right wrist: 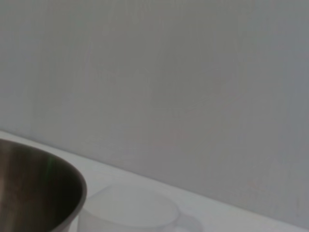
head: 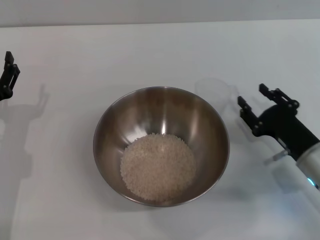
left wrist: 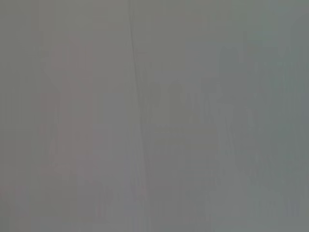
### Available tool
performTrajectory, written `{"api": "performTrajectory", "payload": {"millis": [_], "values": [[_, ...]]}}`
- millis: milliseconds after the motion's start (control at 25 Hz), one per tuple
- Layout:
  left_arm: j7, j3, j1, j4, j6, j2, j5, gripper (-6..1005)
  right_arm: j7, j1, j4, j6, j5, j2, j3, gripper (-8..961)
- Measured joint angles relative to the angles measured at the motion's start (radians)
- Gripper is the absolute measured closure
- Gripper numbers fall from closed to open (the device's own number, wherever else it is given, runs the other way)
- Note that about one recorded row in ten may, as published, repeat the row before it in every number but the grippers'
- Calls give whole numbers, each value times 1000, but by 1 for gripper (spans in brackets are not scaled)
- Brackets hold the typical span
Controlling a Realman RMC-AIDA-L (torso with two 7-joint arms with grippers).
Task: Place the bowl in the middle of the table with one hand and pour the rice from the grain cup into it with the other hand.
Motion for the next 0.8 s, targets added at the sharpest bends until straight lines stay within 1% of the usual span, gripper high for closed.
{"api": "performTrajectory", "payload": {"millis": [80, 120, 160, 200, 320, 360, 400, 440, 480, 520, 560, 600, 720, 760, 800], "values": [[0, 0, 0, 0, 0, 1, 0, 152, 0, -36, 0, -68, -1, -1, 1, 386], [0, 0, 1, 0, 0, 1, 0, 152, 0, -36, 0, -68, -1, -1, 1, 384], [0, 0, 1, 0, 0, 1, 0, 152, 2, -59, 0, -108, -1, -1, 5, 382], [0, 0, 1, 0, 0, 1, 0, 152, 2, -59, 0, -108, -1, -1, 5, 380], [0, 0, 2, 0, 0, 1, 0, 152, 8, -91, 1, -165, 5, -1, 11, 373], [0, 0, 4, 0, 0, 1, 0, 152, 11, -121, 7, -212, 7, -1, 21, 371], [0, 0, 4, 0, 0, 1, 0, 152, 11, -121, 7, -212, 7, -1, 21, 352], [0, 0, 8, 0, 0, 1, 0, 152, 12, -150, 17, -254, 8, -2, 39, 333], [0, 0, 8, 0, 0, 1, 0, 152, 12, -150, 17, -254, 8, -2, 39, 314], [0, 0, 11, 0, 1, 1, 0, 152, 13, -169, 21, -280, 8, -2, 53, 294], [0, 0, 16, 0, 3, 1, 1, 152, 20, -207, 24, -331, 9, -3, 89, 275], [0, 0, 16, 0, 3, 1, 1, 152, 20, -207, 24, -331, 9, -3, 89, 256], [-12, 5, 22, 3, 10, 2, 7, 152, 50, -269, 24, -417, 9, -1, 161, 199], [-18, 17, 25, 8, 19, 3, 8, 152, 63, -303, 19, -459, 12, -1, 193, 179], [-18, 17, 25, 8, 19, 3, 8, 152, 63, -303, 19, -459, 12, -1, 193, 160]]}}
